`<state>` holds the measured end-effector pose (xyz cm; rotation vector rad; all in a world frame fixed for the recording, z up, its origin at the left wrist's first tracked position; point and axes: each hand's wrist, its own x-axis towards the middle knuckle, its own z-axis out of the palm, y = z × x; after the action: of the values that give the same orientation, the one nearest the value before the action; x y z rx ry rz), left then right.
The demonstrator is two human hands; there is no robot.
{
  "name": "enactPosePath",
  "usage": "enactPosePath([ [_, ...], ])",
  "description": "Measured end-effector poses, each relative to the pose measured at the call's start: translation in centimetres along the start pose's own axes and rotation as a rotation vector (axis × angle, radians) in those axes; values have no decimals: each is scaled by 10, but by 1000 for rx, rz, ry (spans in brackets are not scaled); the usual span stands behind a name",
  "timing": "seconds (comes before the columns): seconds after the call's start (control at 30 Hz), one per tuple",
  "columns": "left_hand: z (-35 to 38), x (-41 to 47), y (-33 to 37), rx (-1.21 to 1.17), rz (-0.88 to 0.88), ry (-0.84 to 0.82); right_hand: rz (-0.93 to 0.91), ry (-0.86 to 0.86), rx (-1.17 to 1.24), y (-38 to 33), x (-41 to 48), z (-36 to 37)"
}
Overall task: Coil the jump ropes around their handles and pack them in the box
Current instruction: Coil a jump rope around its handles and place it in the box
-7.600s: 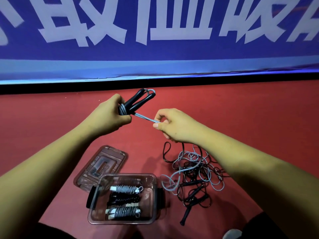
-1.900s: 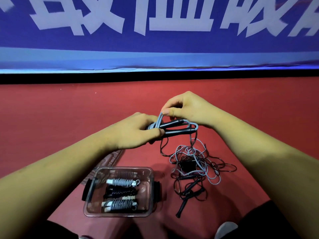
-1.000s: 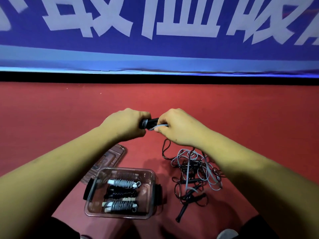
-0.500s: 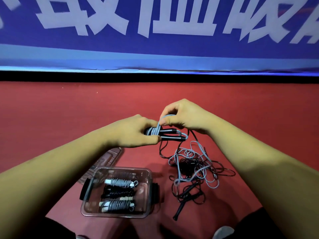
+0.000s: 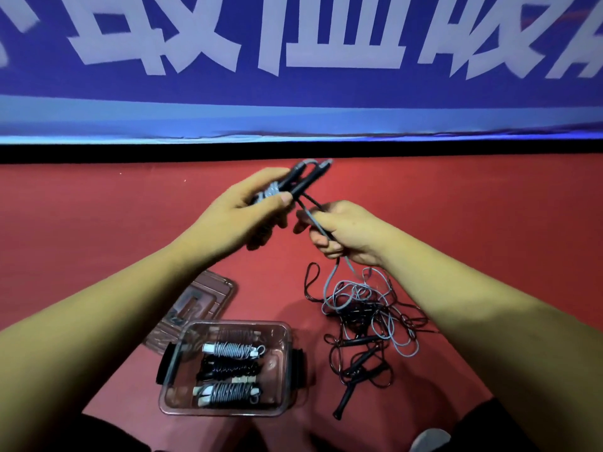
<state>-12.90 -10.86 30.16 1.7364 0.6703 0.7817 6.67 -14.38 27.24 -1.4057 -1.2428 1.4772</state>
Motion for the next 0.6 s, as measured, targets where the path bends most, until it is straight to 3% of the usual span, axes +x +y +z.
enactPosePath([
  [0.1, -16, 5, -5, -13, -96, 188, -76, 96, -148, -7, -4, 2],
  [0.27, -39, 12, -21, 229, -195, 258, -250, 89, -635, -23, -13, 6],
  [0.47, -35, 14, -31, 750, -157, 110, -340, 146, -1051, -33, -23, 13],
  [0.6, -19, 13, -29, 887, -217, -108, -408, 229, -1194, -31, -26, 11],
])
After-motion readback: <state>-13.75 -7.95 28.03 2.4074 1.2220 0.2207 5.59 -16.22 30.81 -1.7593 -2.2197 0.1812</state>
